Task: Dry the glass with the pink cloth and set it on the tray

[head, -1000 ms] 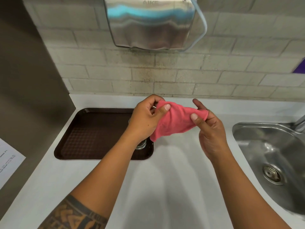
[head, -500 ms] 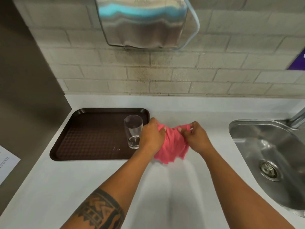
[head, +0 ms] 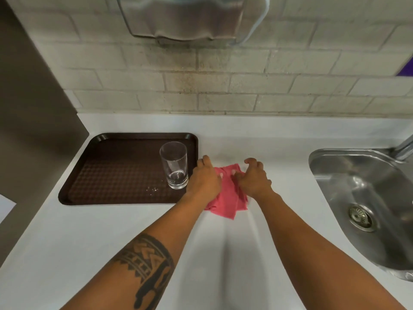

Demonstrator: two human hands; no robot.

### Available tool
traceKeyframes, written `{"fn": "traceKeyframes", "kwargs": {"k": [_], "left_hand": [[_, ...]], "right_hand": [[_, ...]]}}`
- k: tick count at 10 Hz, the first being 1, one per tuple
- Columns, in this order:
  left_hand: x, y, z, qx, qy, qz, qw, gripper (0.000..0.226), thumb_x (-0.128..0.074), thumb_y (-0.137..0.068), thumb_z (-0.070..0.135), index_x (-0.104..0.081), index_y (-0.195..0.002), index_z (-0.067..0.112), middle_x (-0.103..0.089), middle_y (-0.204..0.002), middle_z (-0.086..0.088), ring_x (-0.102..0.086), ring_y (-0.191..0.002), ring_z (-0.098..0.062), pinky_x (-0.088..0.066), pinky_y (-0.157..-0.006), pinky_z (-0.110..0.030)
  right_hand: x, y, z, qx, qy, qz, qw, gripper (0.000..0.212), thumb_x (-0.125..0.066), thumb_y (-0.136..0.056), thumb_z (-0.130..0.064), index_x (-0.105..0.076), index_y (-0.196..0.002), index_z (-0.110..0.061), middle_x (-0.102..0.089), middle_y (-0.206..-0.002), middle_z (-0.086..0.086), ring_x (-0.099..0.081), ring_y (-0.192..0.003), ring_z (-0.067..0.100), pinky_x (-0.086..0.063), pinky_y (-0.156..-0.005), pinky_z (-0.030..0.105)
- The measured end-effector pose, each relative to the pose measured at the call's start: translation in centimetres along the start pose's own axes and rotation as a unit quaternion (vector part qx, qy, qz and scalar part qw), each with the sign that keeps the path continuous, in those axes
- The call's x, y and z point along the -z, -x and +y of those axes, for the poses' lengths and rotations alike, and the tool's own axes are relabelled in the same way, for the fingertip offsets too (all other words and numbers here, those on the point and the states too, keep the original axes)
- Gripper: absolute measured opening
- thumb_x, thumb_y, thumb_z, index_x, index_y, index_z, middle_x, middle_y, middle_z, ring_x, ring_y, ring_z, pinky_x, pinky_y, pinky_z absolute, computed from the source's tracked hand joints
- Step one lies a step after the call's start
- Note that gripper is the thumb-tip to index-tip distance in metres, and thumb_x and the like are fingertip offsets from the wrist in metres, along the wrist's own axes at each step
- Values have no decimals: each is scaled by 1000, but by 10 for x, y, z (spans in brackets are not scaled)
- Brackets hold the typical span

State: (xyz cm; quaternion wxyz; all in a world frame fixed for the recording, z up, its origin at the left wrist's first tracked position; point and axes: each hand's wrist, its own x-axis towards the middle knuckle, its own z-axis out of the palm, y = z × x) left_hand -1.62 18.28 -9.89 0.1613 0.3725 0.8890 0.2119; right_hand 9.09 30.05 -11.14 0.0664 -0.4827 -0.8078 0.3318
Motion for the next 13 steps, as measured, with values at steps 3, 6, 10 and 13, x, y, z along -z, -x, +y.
{"fn": "traceKeyframes", "kwargs": {"k": [3,6,10,13], "left_hand": [[-46,33,-31,-107,-255,-65,959,69,-36,-109,29,-13,-168,1,-23,-174,-21,-24,-160,-37,-19,-130,-45],[-48,-22,-23,-74,-328,-68,939,71,-27,-111,38,-5,-168,1,-16,-177,-23,-17,-163,-38,-8,-128,-58],[-31,-146,-4,-10,-309,-93,946,72,-32,-112,29,3,-169,4,-1,-180,-19,-12,-165,-34,-13,-130,-44],[-15,-113,17,-21,-247,-20,969,63,-38,-109,15,-18,-166,0,-23,-173,-25,-36,-153,-41,-35,-120,-47]], "right_hand": [[-53,53,16,180,180,-12,967,61,-38,-108,-37,-31,-164,-13,-29,-172,16,-40,-153,36,-40,-118,46],[-75,-2,27,158,263,-66,950,70,-19,-109,-50,11,-168,-26,14,-179,1,12,-165,20,-4,-128,55],[-62,-115,-19,144,313,-71,936,86,-40,-104,-50,10,-169,-25,12,-179,2,6,-166,22,-8,-126,60],[-33,-91,-27,170,258,18,951,72,-49,-100,-40,-26,-165,-19,-31,-172,6,-32,-155,28,-30,-116,48]]}}
